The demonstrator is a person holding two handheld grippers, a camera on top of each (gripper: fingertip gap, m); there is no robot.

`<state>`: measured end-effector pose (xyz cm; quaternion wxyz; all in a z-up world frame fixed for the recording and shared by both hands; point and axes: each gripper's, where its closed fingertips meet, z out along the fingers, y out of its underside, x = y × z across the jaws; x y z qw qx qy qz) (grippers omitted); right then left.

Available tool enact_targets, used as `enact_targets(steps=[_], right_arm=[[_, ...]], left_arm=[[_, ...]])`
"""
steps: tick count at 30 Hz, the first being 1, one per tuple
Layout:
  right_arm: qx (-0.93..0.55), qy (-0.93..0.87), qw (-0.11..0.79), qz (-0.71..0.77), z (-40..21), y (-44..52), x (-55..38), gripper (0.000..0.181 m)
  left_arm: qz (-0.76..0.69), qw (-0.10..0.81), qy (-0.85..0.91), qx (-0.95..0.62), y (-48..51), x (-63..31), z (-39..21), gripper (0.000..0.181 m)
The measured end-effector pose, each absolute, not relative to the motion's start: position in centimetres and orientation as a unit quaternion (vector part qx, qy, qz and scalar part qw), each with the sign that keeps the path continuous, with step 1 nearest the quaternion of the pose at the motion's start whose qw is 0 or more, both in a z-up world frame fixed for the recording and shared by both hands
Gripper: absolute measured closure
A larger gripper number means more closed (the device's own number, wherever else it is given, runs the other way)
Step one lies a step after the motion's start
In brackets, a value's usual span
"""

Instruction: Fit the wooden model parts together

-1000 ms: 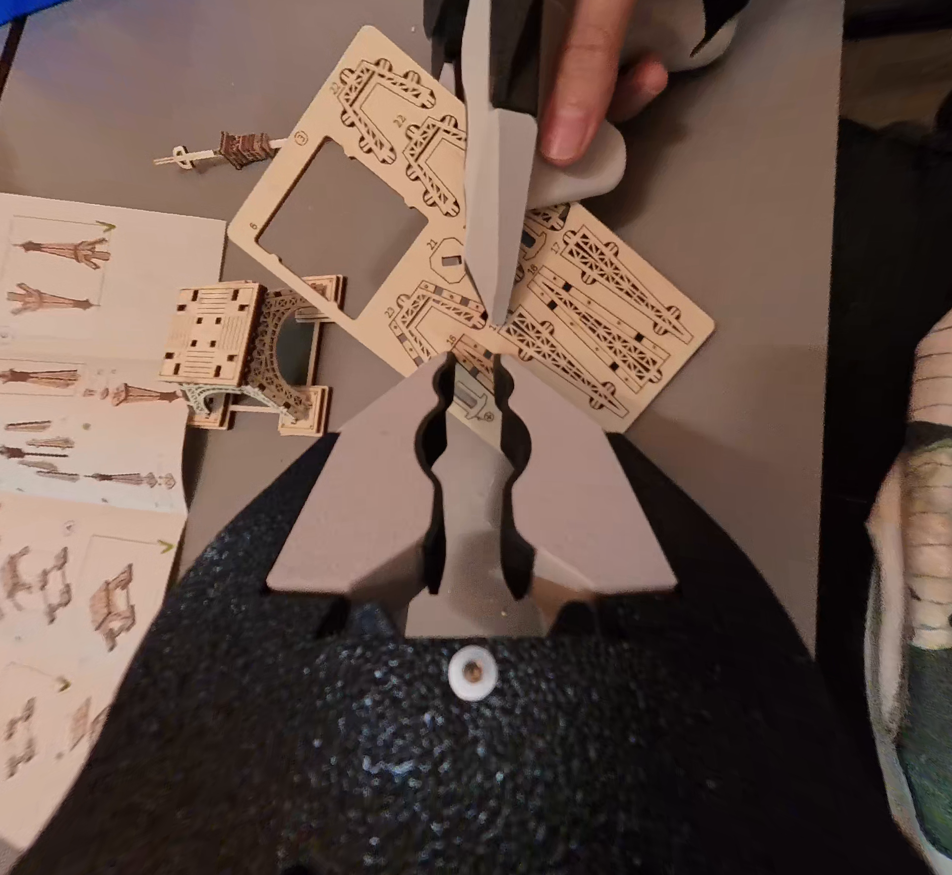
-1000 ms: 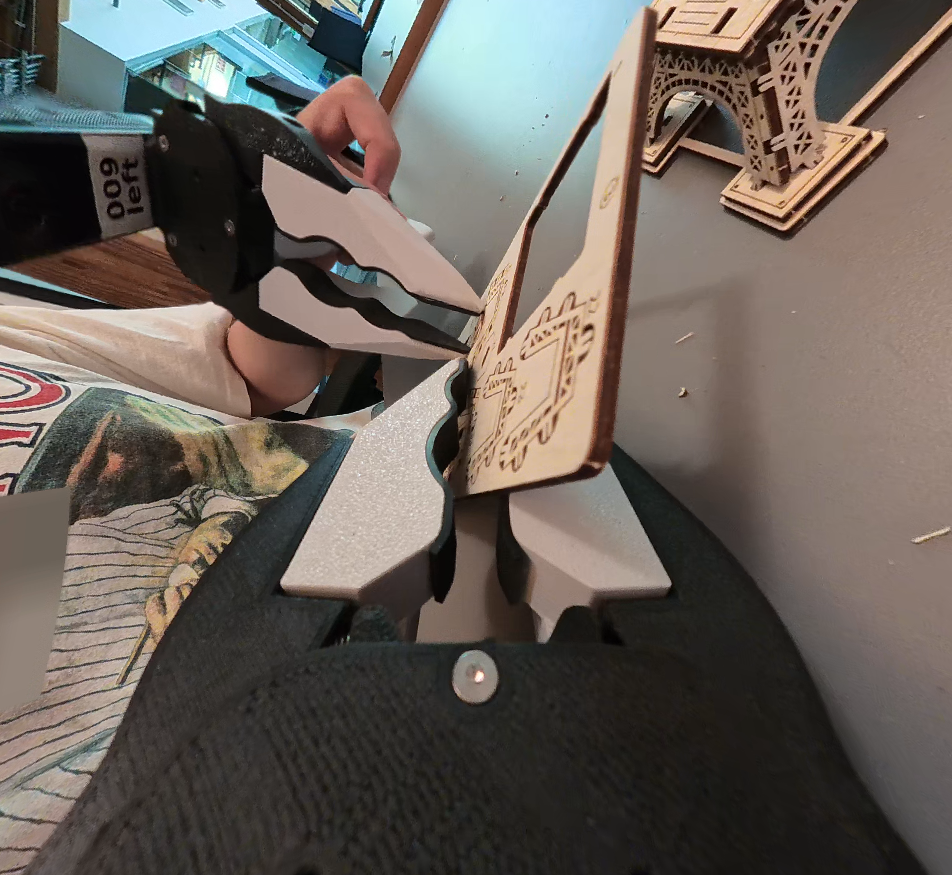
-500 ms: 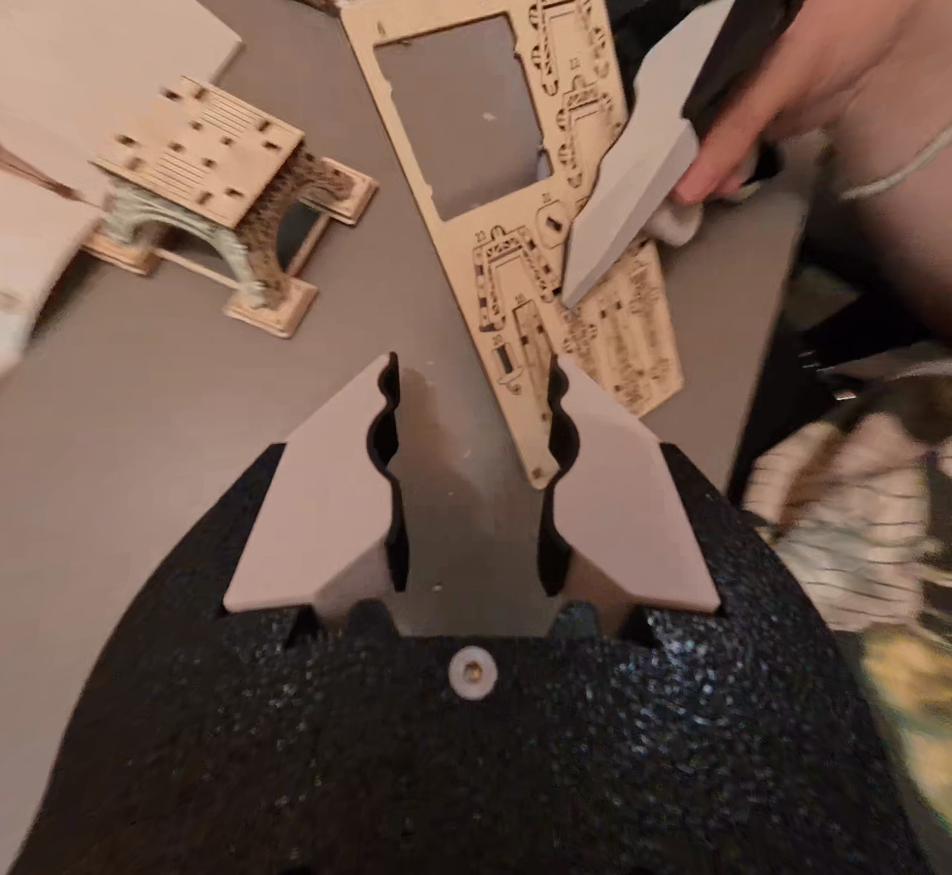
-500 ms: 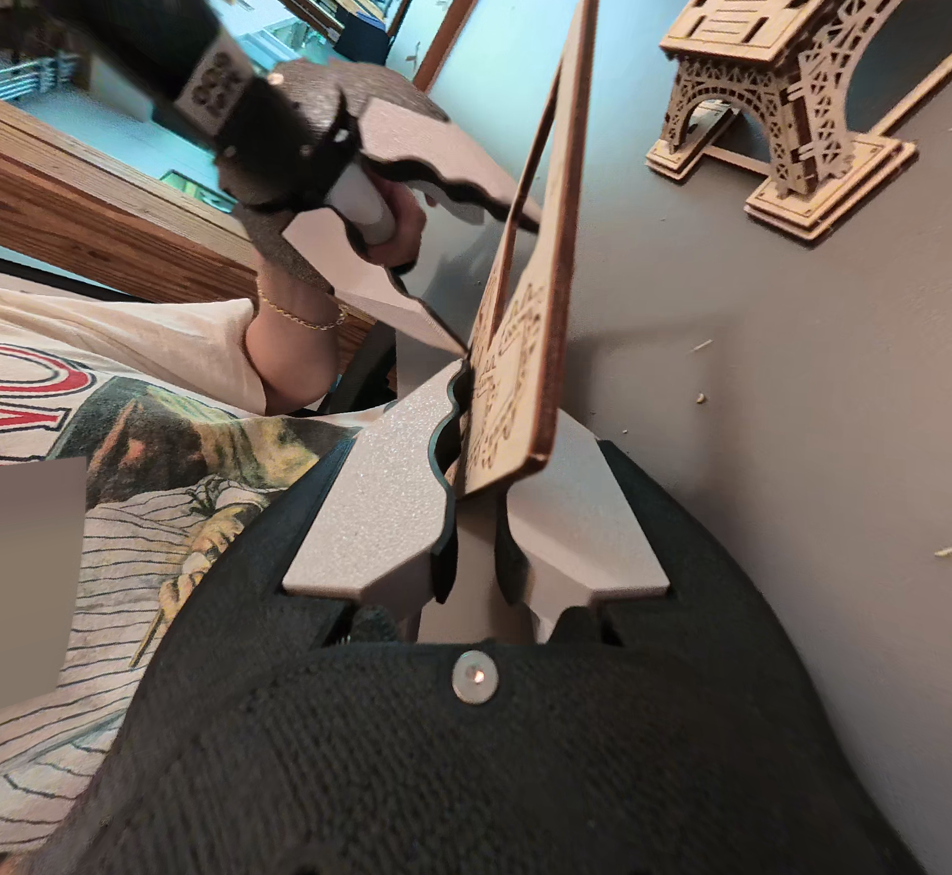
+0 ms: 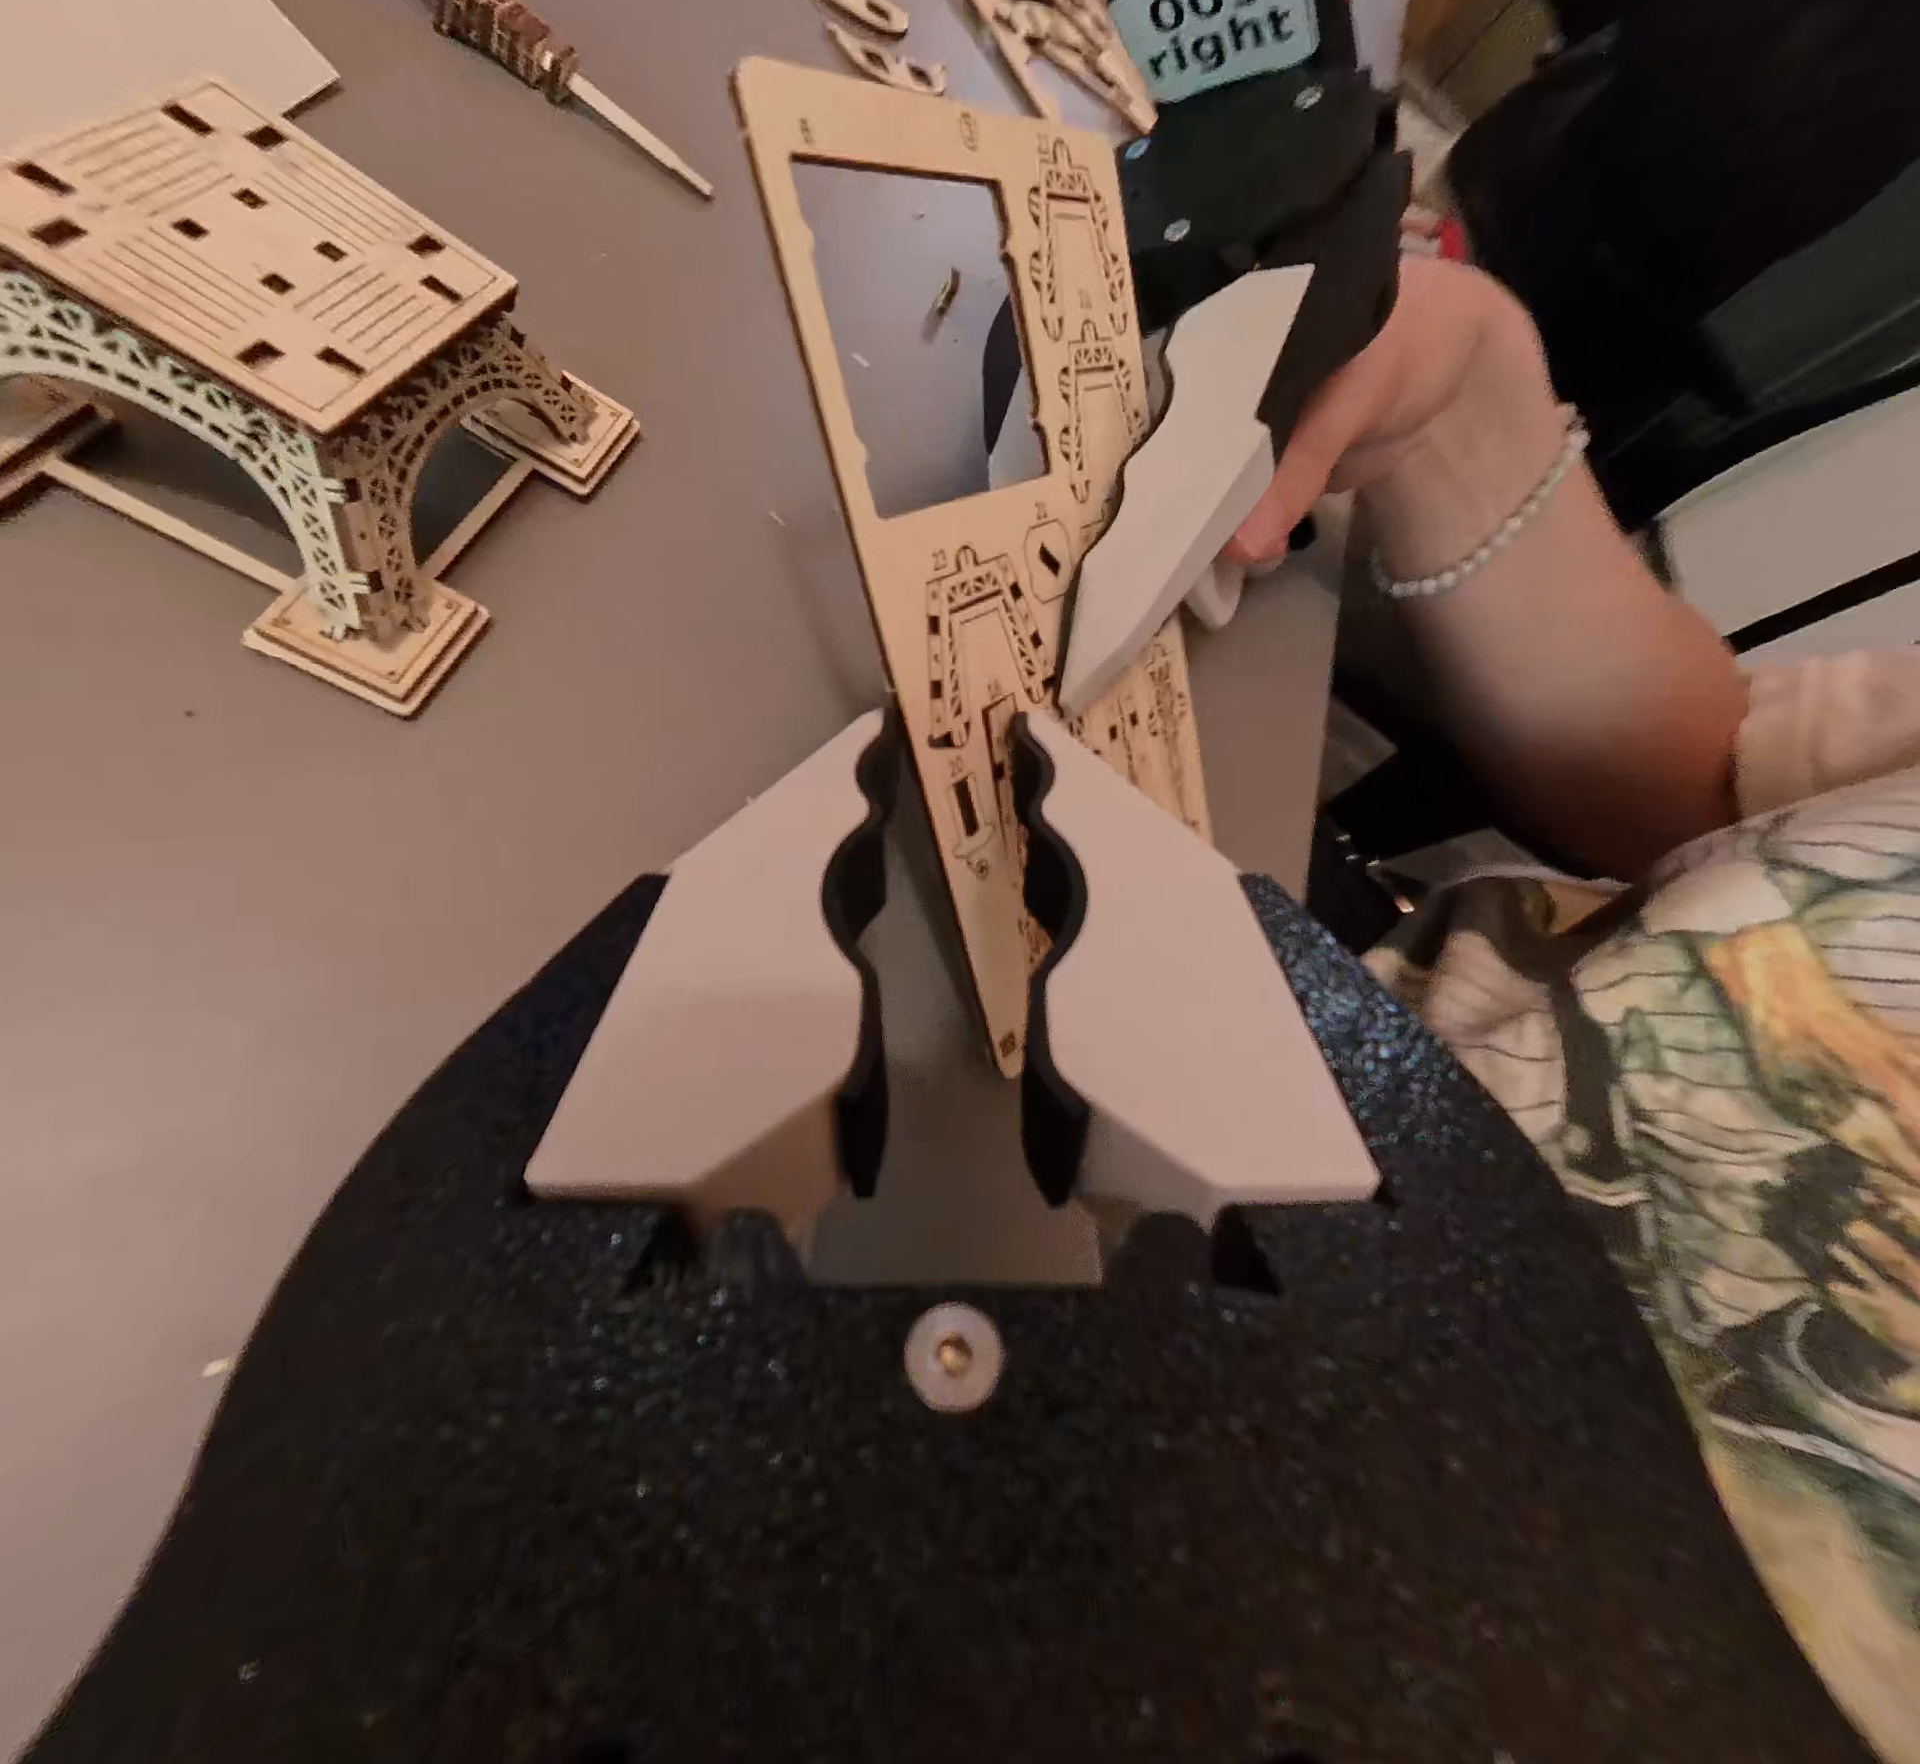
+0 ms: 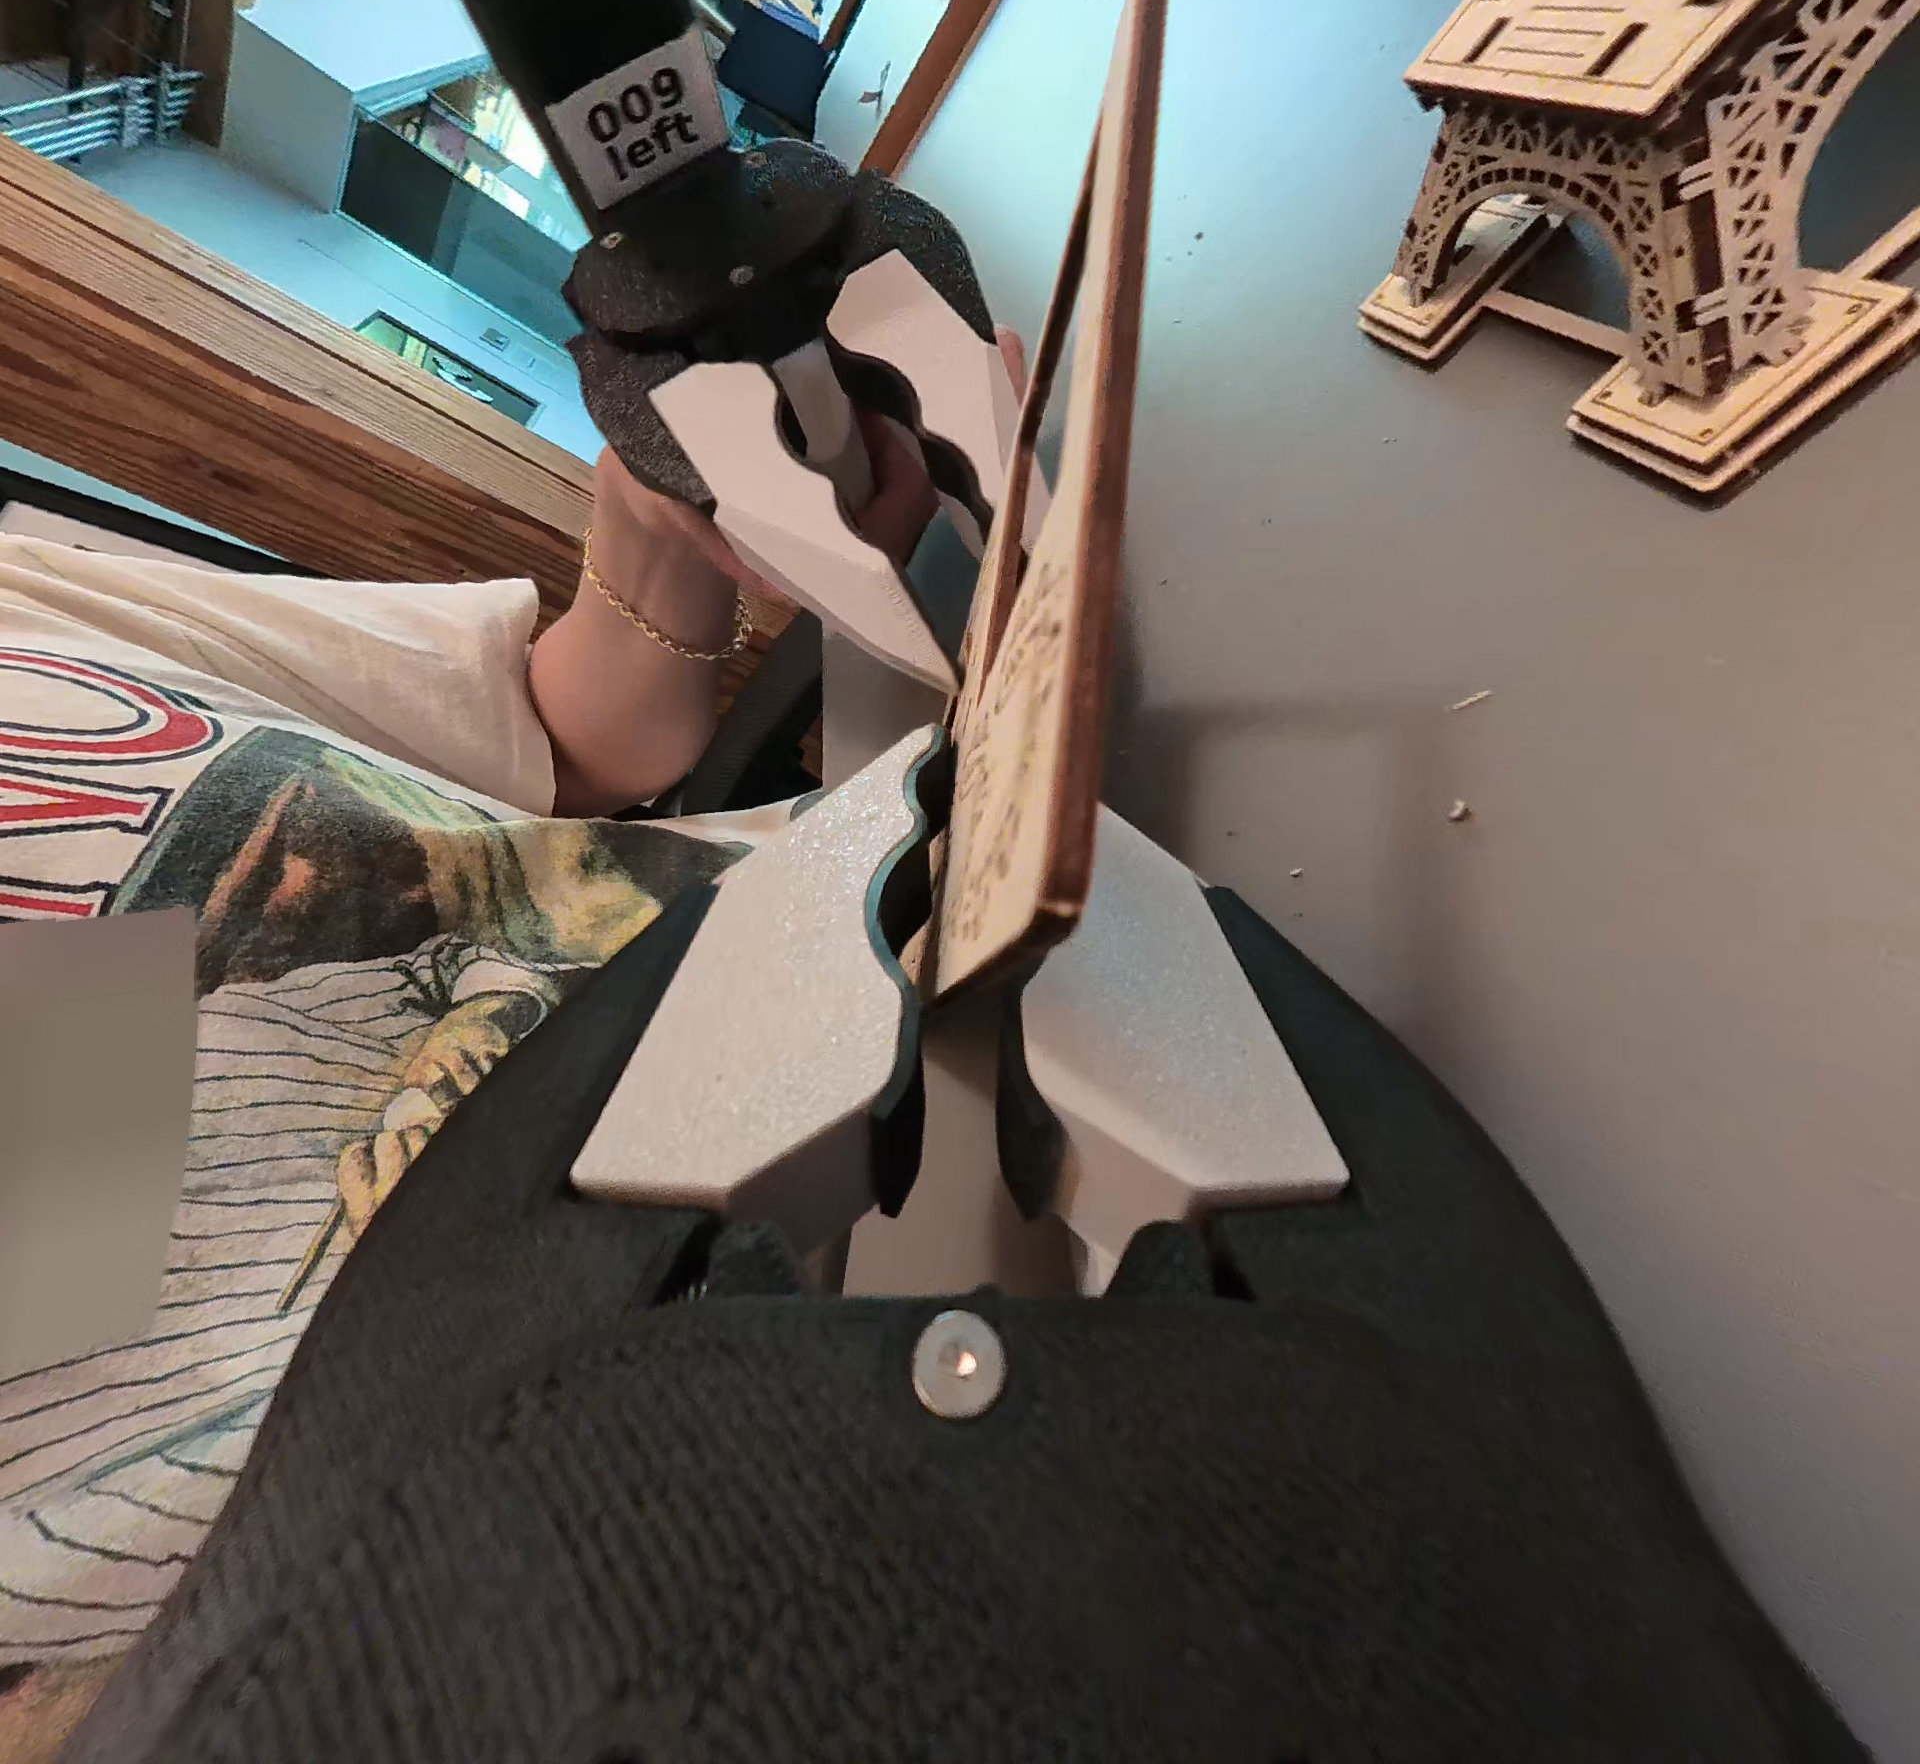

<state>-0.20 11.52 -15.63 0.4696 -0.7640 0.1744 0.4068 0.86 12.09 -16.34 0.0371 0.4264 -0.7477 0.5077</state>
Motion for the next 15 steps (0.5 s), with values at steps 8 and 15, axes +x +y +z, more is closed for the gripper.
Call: enact_targets(steps=[8, 15], right_arm=[[-0.774, 0.177, 0.459, 0.399, -16.1, 11.6, -0.3, 0.178], [-0.772, 0.188, 0.454, 0.403, -16.3, 11.6, -0.1, 0.178]], left_arm=[[0.446, -0.023, -0.804, 0.393, 12.6, 1.1, -17.4, 0.163], [0.389, -0.065, -0.841, 0.372, 13.3, 0.4, -17.8, 0.147]])
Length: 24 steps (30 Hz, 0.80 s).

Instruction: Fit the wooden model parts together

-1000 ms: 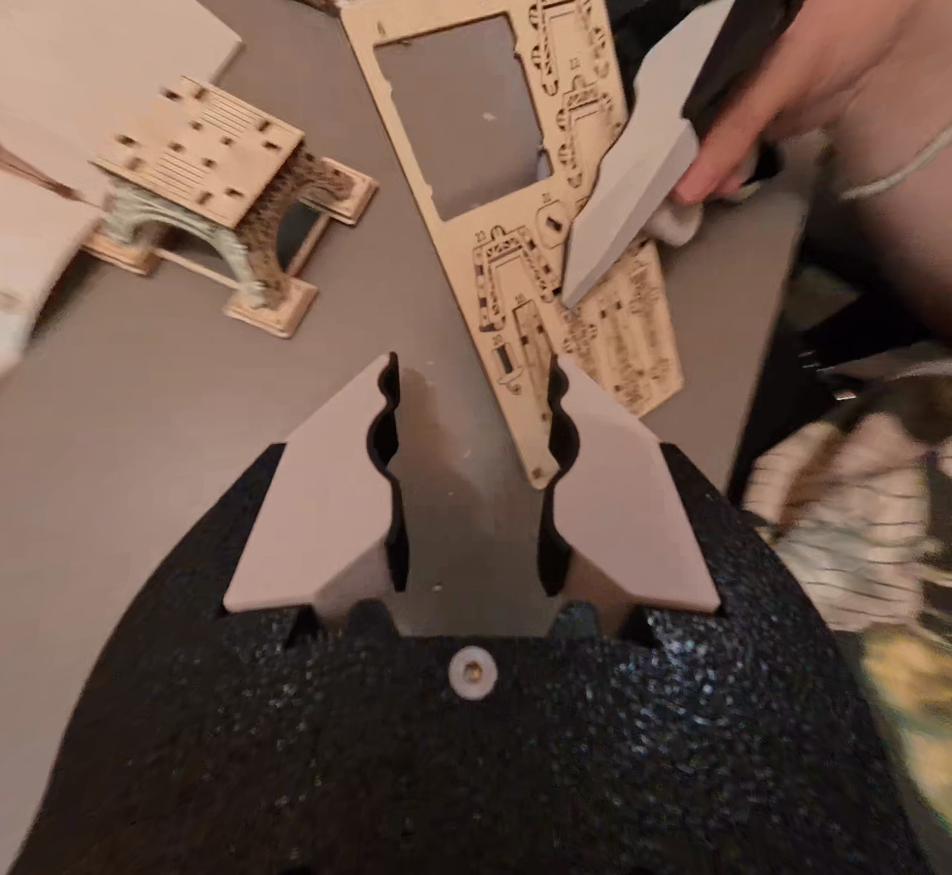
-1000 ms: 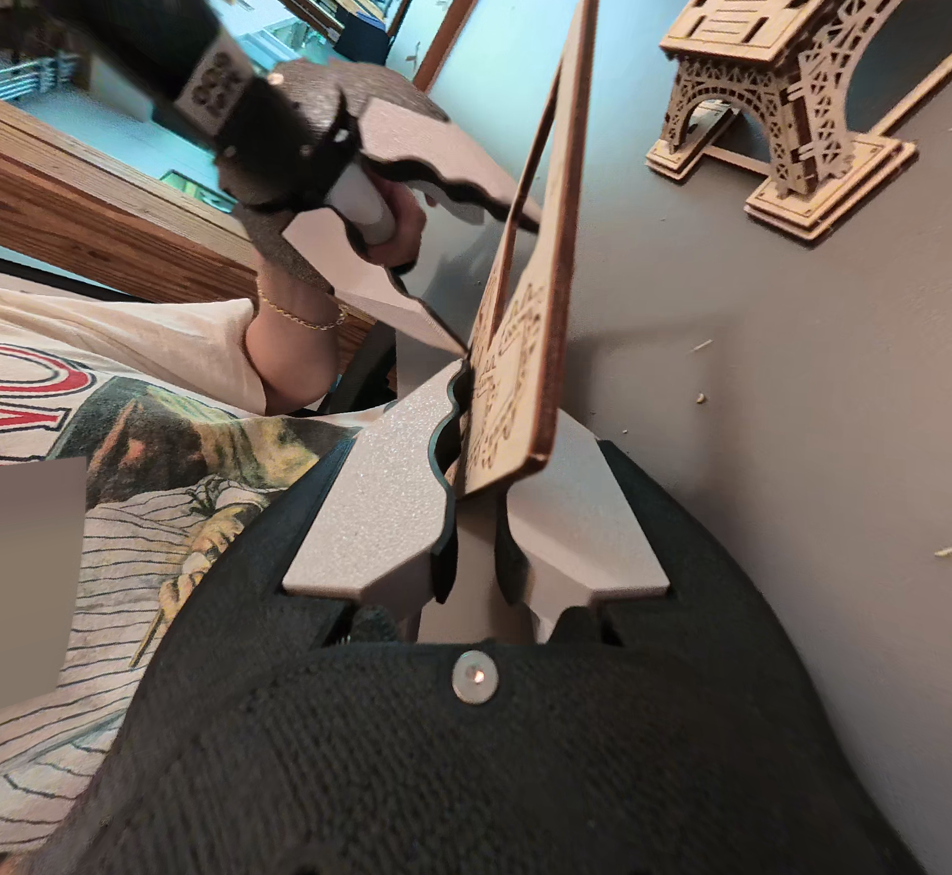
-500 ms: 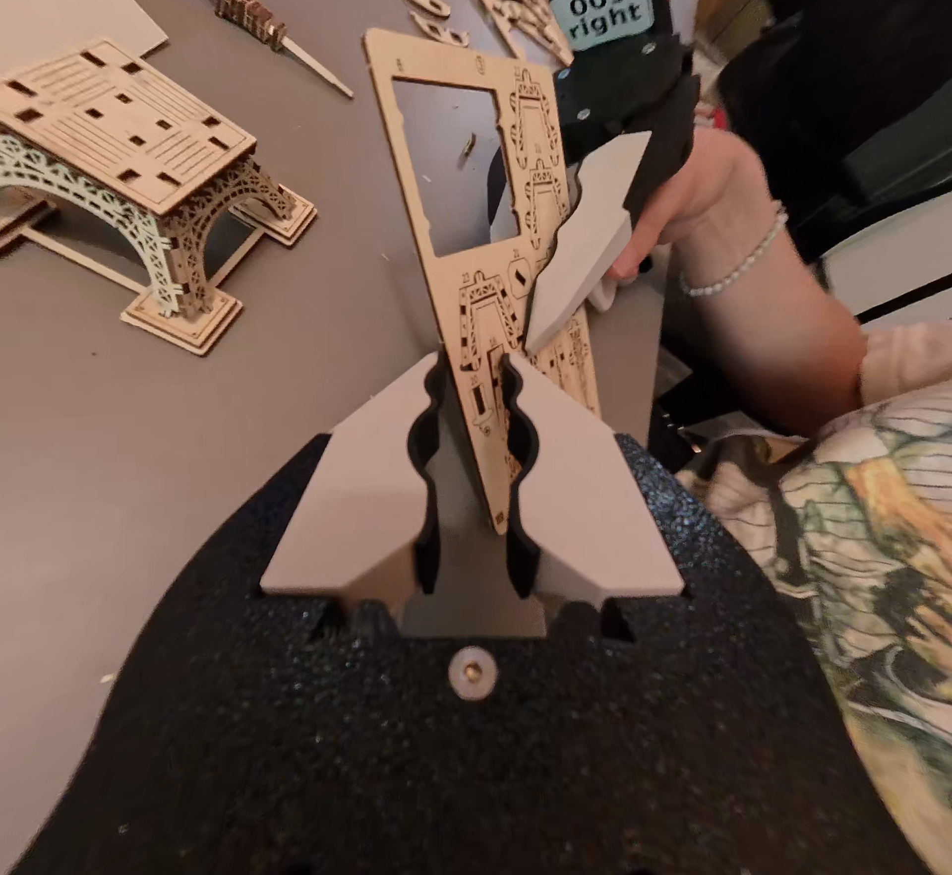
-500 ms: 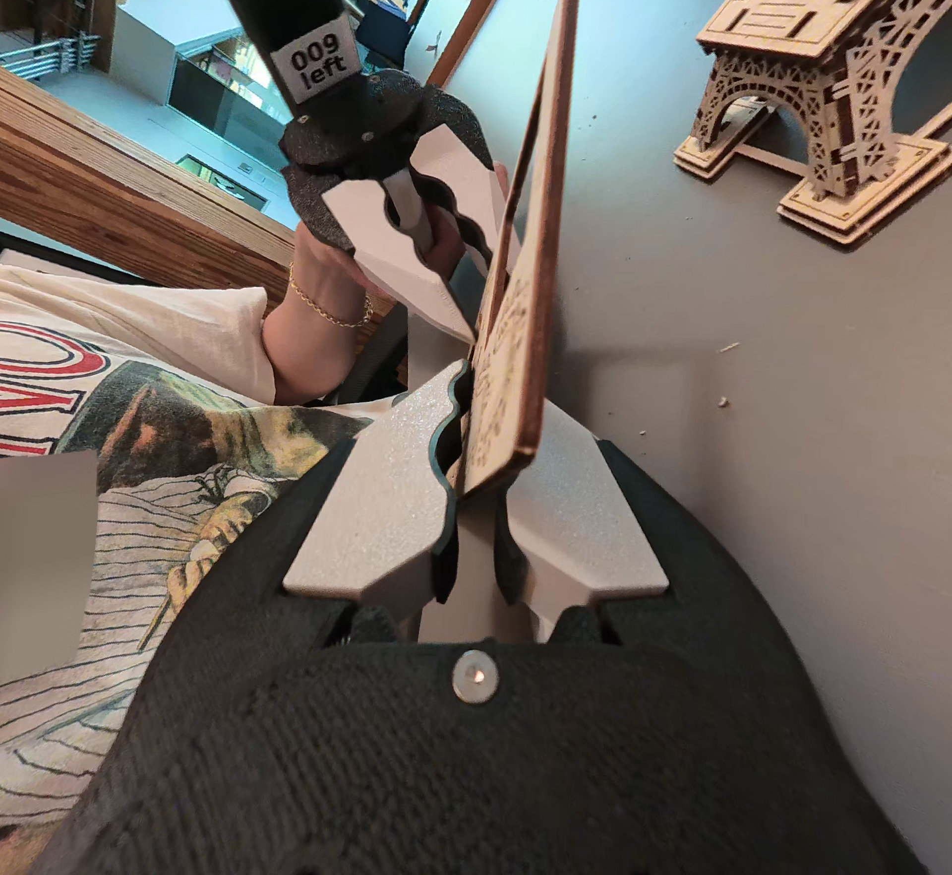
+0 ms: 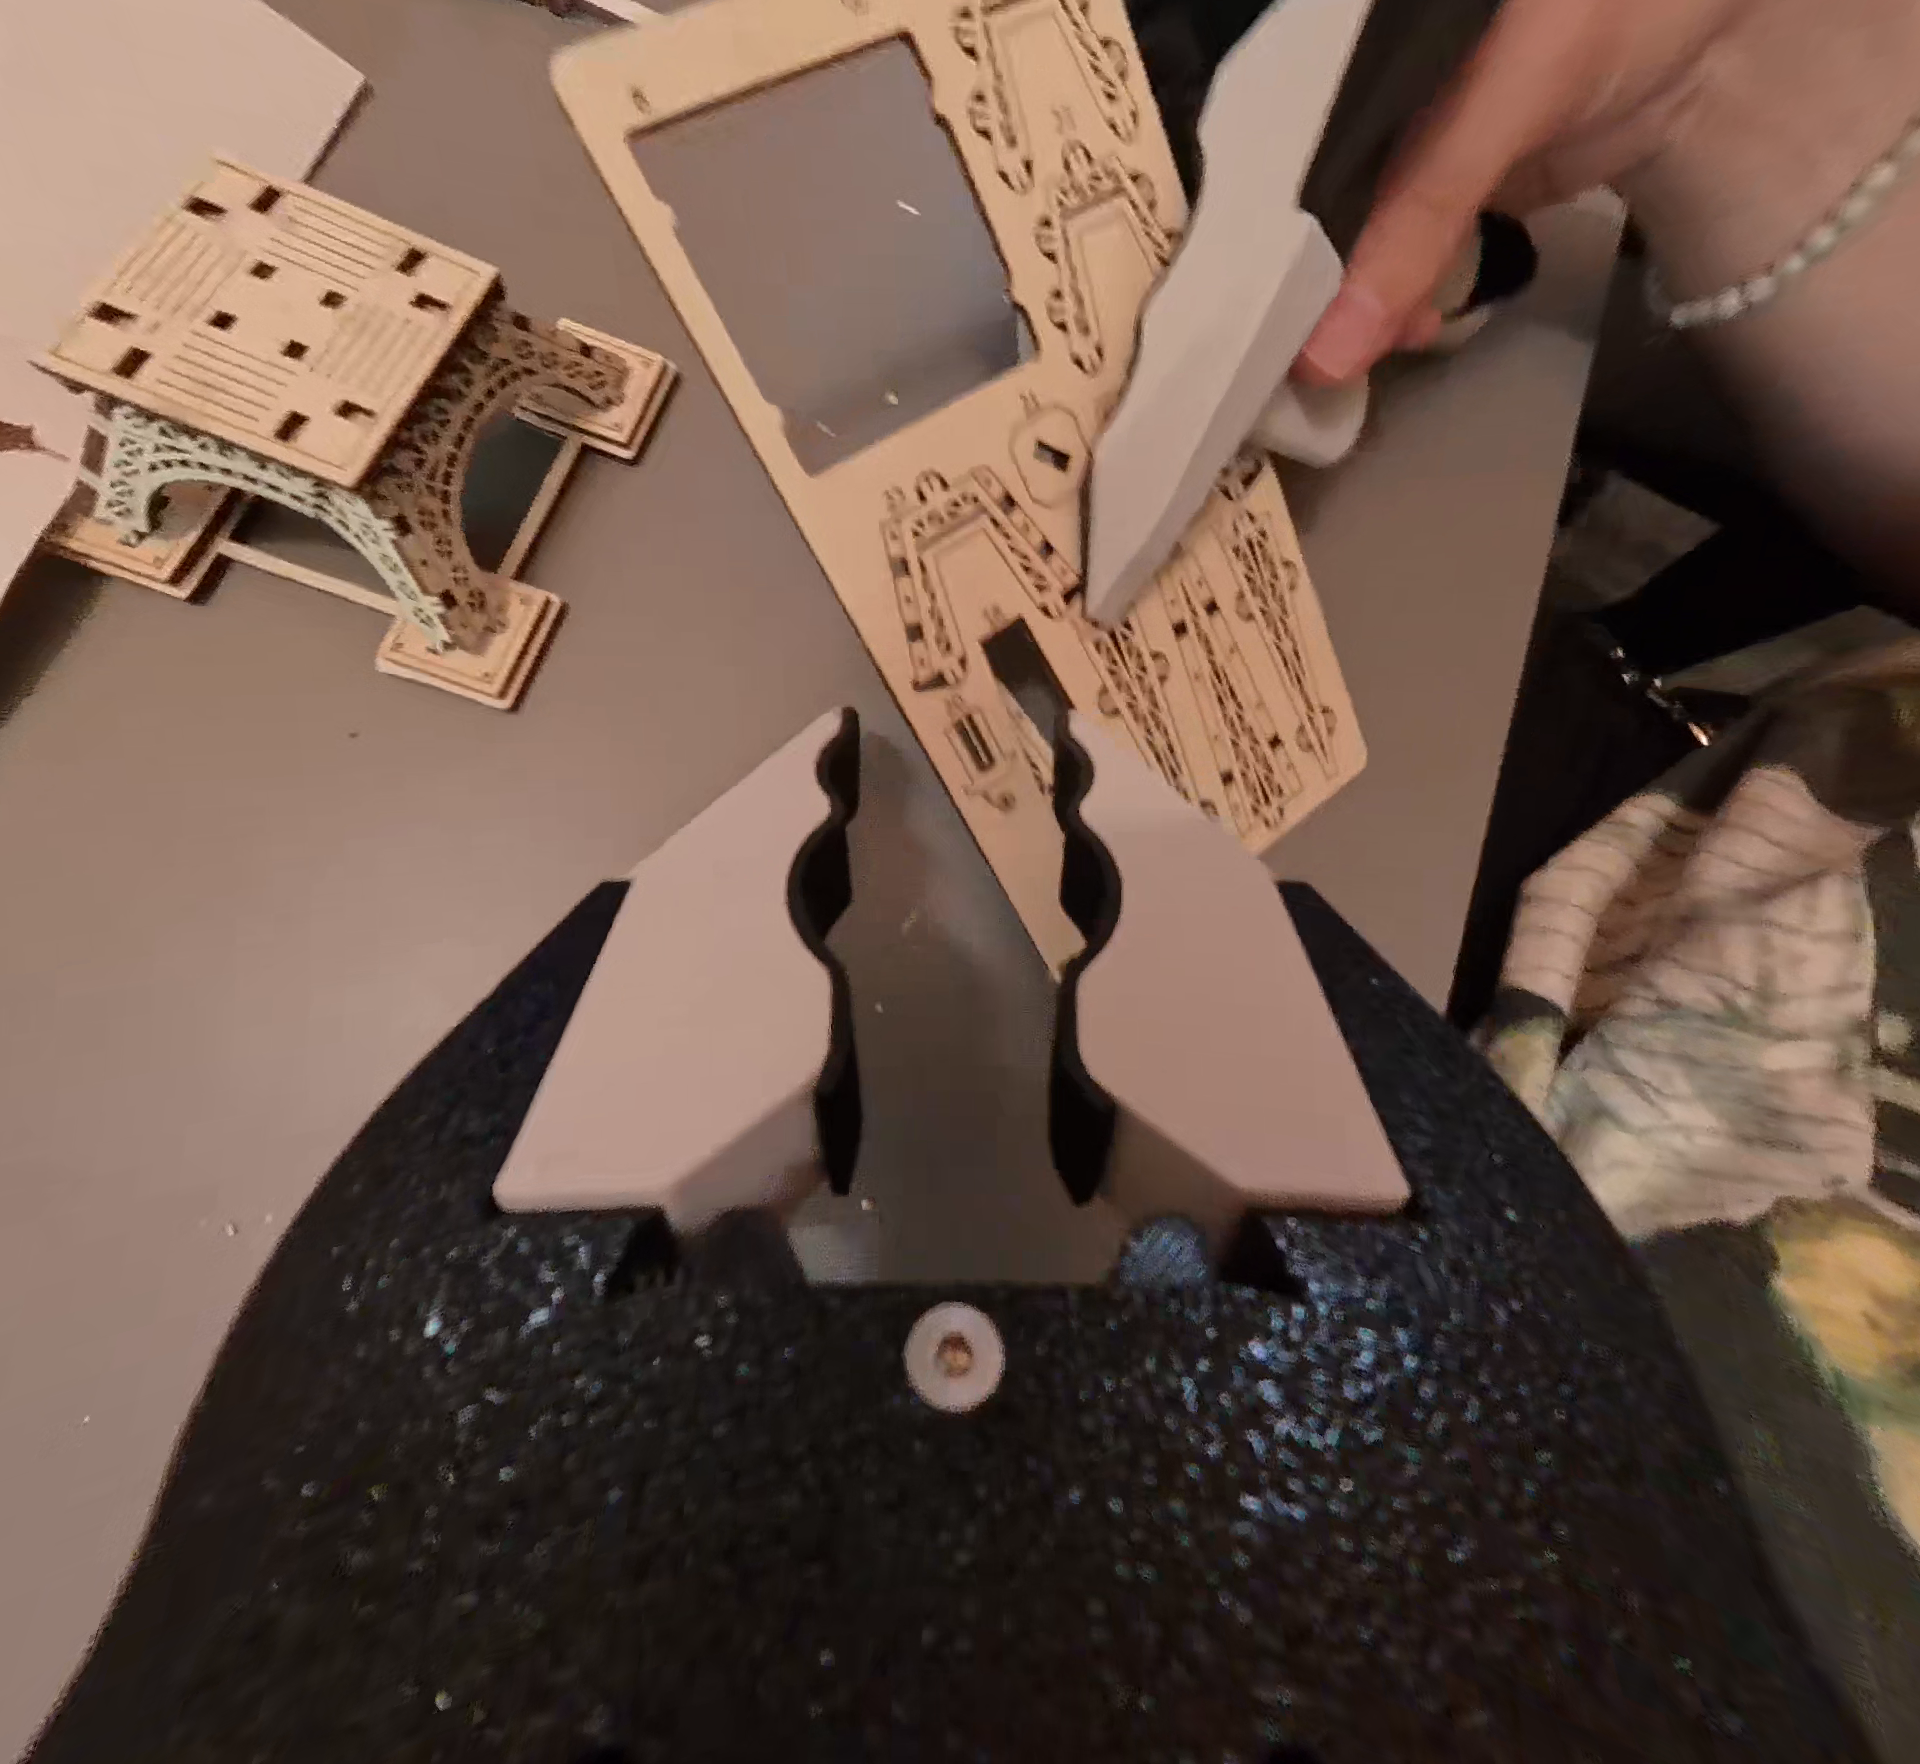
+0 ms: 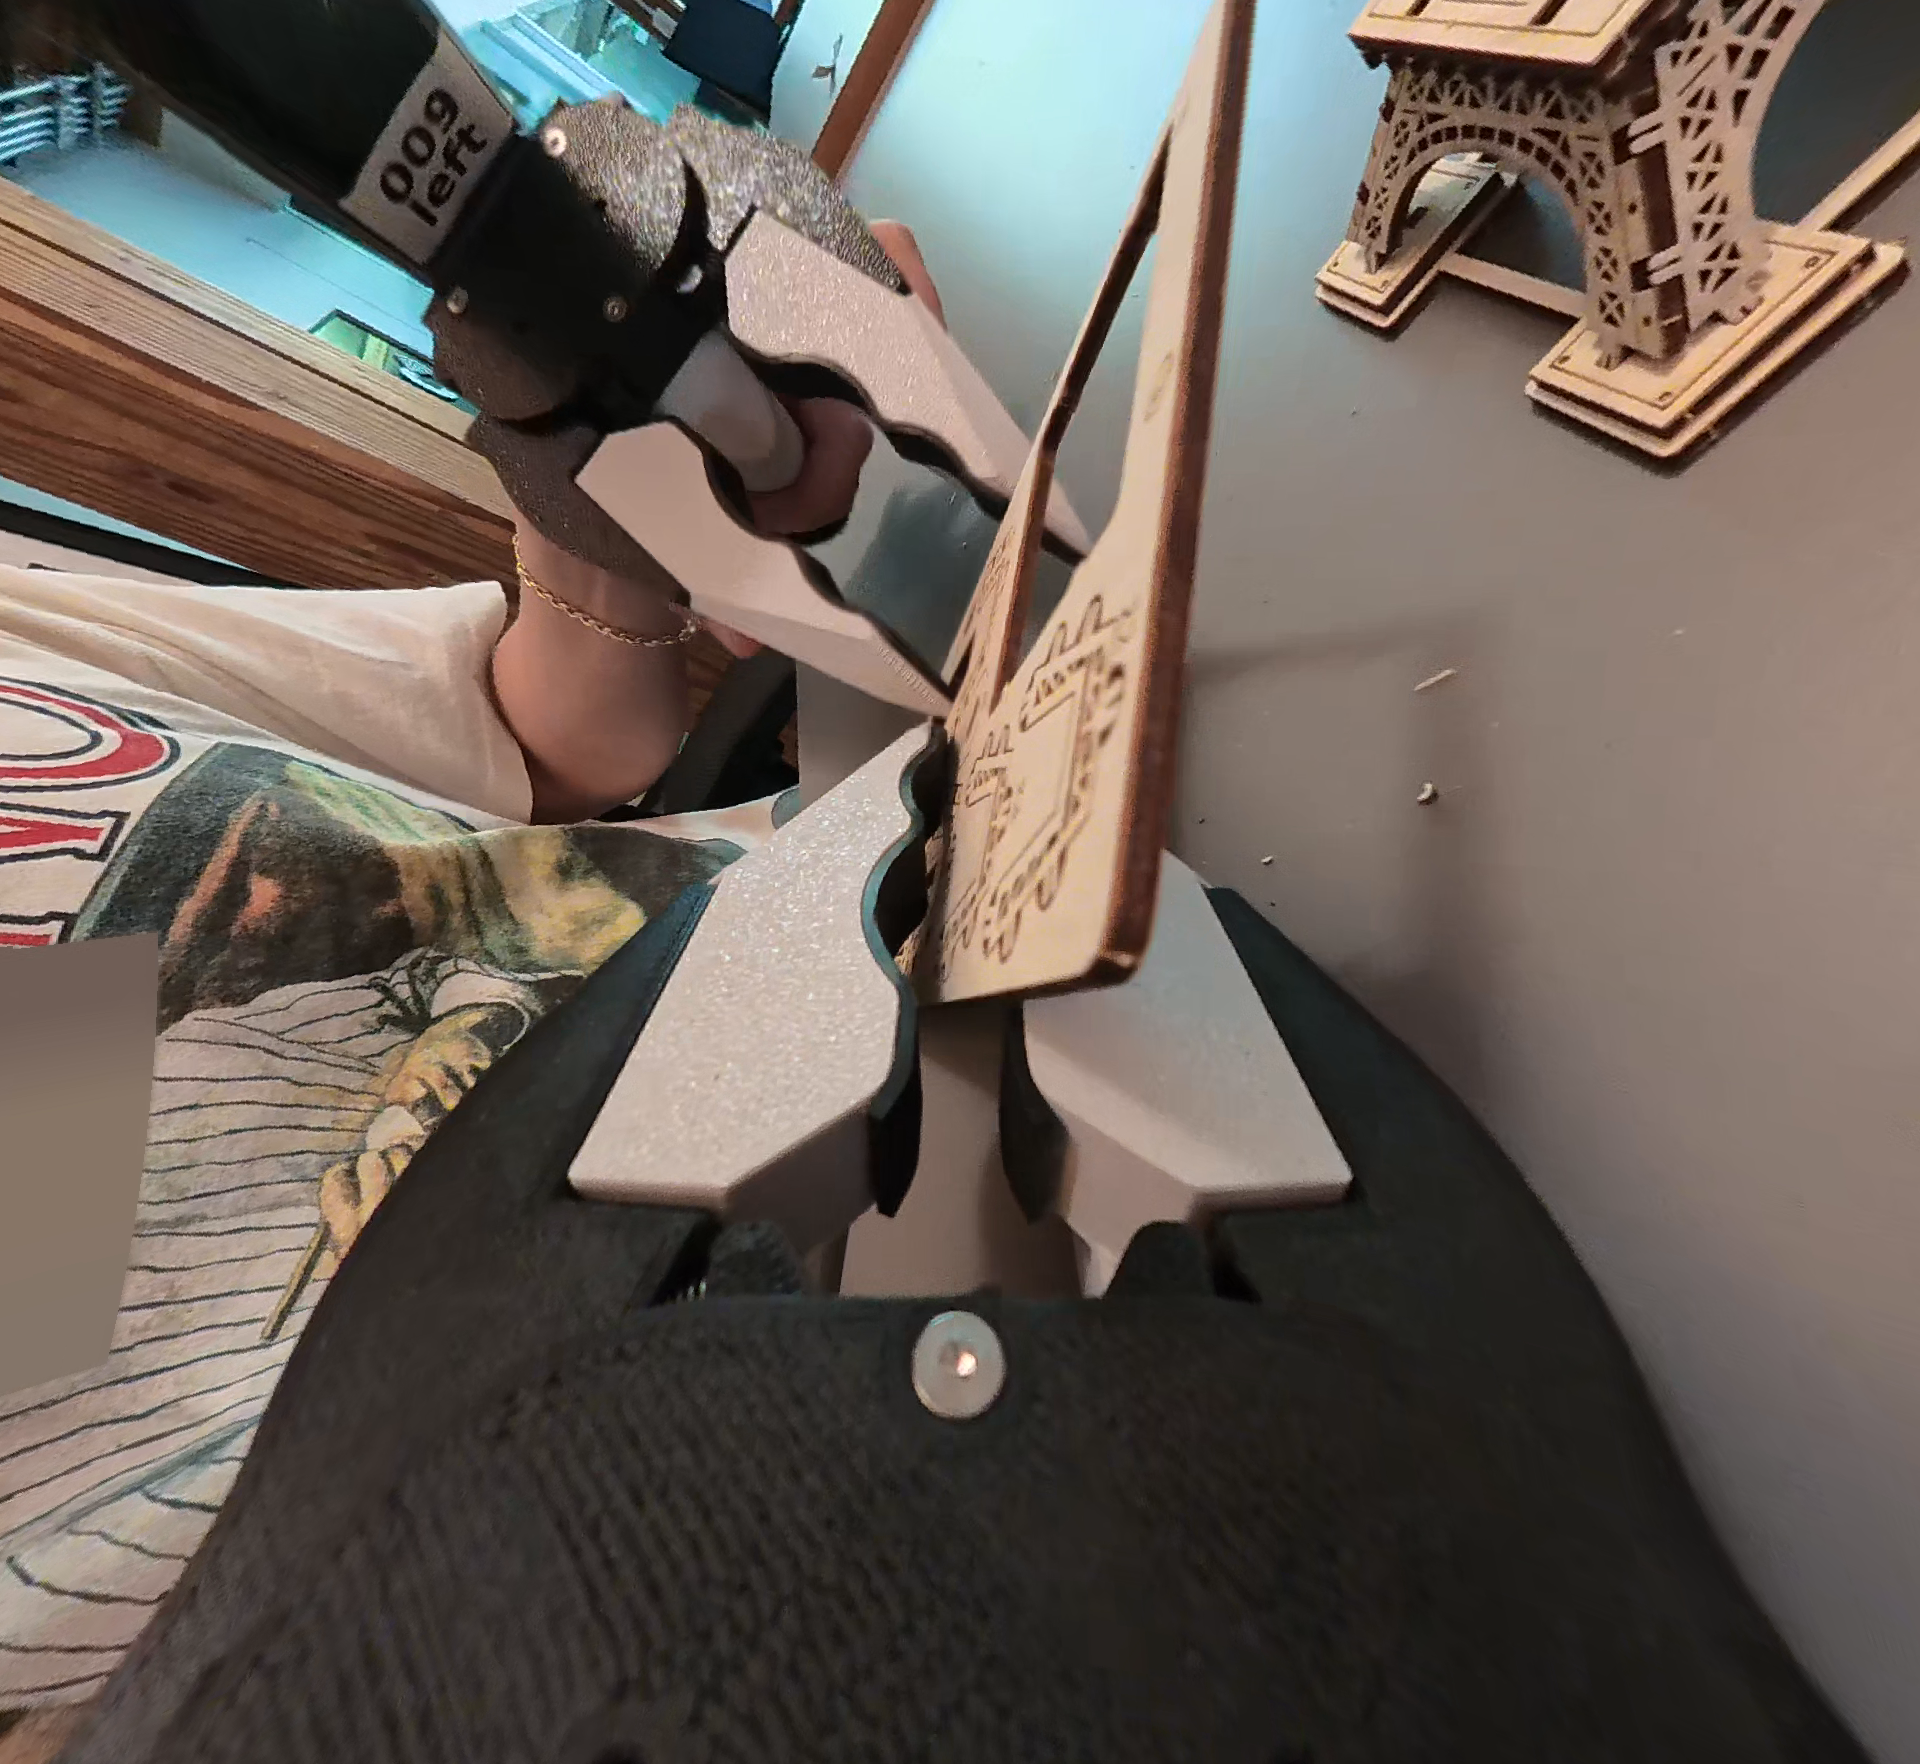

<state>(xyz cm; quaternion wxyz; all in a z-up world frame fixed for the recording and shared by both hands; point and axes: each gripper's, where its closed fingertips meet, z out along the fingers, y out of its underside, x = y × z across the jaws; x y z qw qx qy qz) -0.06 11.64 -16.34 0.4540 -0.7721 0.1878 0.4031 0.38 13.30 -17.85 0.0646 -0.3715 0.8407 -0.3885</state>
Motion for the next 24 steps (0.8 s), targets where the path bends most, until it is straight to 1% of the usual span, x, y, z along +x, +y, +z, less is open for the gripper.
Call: enact_targets(steps=[1, 3, 4, 6, 8, 12, 15, 18, 21, 23, 24], right_arm=[[-0.771, 0.187, 0.456, 0.404, -16.3, 11.6, -0.1, 0.178], [-0.769, 0.185, 0.459, 0.406, -16.1, 11.6, -0.1, 0.179], [-0.766, 0.181, 0.462, 0.409, -15.9, 11.6, -0.2, 0.18], [-0.756, 0.173, 0.475, 0.416, -15.4, 11.4, -0.2, 0.18], [-0.745, 0.169, 0.488, 0.422, -14.8, 11.3, -0.1, 0.18], [-0.743, 0.17, 0.49, 0.424, -14.7, 11.3, -0.1, 0.18], [-0.745, 0.172, 0.487, 0.422, -14.9, 11.3, -0.1, 0.179], [-0.741, 0.187, 0.491, 0.417, -15.0, 11.4, 0.4, 0.173], [-0.734, 0.188, 0.503, 0.415, -14.6, 11.4, 0.7, 0.168], [-0.73, 0.19, 0.51, 0.414, -14.4, 11.4, 0.9, 0.17], [-0.729, 0.188, 0.512, 0.414, -14.3, 11.4, 0.9, 0.168]], left_arm=[[-0.391, 0.064, 0.843, -0.363, 13.3, 0.0, -17.7, 0.142], [-0.401, 0.059, 0.84, -0.362, 13.5, -0.6, -17.5, 0.124], [-0.408, 0.052, 0.835, -0.366, 13.5, -0.8, -17.4, 0.125], [-0.426, 0.033, 0.822, -0.377, 13.4, -1.1, -17.3, 0.131], [-0.446, -0.001, 0.809, -0.382, 12.9, -1.7, -17.1, 0.142], [-0.474, -0.038, 0.786, -0.396, 12.6, -1.9, -17.1, 0.17], [-0.489, -0.069, 0.766, -0.412, 12.6, -2.0, -17.1, 0.172], [-0.531, -0.098, 0.721, -0.435, 12.7, -1.6, -16.2, 0.176], [-0.592, -0.112, 0.661, -0.447, 13.3, -1.1, -14.4, 0.181], [-0.617, -0.115, 0.636, -0.449, 13.5, -1.0, -13.7, 0.181], [-0.628, -0.118, 0.621, -0.454, 13.6, -0.9, -13.5, 0.181]])
